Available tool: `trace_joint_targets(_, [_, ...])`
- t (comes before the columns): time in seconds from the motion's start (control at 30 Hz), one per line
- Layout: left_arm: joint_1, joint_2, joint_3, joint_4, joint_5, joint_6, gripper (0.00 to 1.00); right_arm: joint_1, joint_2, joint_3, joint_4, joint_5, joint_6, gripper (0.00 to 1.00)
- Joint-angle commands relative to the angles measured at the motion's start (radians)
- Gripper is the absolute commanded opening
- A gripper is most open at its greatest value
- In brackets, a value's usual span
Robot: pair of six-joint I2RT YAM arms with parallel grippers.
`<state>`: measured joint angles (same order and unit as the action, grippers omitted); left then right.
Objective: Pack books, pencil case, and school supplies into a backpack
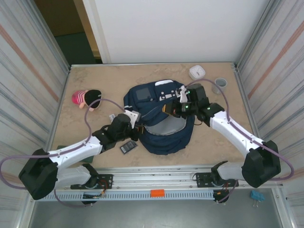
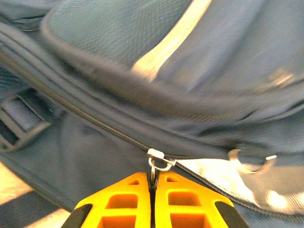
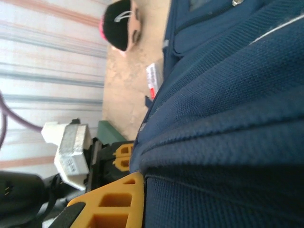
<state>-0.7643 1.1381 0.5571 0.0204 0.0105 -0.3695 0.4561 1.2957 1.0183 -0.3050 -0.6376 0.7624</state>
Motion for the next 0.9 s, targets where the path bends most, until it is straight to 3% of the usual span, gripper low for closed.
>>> trace_joint_targets(0.0, [0.029, -0.052, 0.001, -0.049, -0.135, 0.012, 0.00, -0.086, -0.009, 0.126, -0.134, -0.228, -0.197, 0.01])
trace_joint_targets(0.1, [0.078, -0.067, -0.024, -0.029, -0.139, 0.014, 0.00, -0.144, 0.025, 0.207, -0.200, -0.363, -0.254, 0.00])
trace_joint_targets(0.27, [0.156, -0.044, -0.021, 0.012, -0.145, 0.038, 0.00, -0.151, 0.077, 0.327, -0.348, -0.451, -0.370, 0.00])
trace_joint_targets(0.57, [0.264, 0.093, 0.074, 0.030, -0.157, 0.022, 0.02, -0.157, 0.061, 0.302, -0.259, -0.416, -0.288, 0.00])
trace_joint_targets(0.73, [0.266, 0.061, 0.138, -0.044, -0.045, -0.068, 0.45, -0.158, 0.058, 0.200, -0.047, -0.329, -0.161, 0.00])
trace_joint_targets(0.87, [0.267, -0.035, 0.136, -0.133, -0.025, -0.177, 0.63, -0.152, 0.085, 0.140, 0.104, -0.270, -0.079, 0.00])
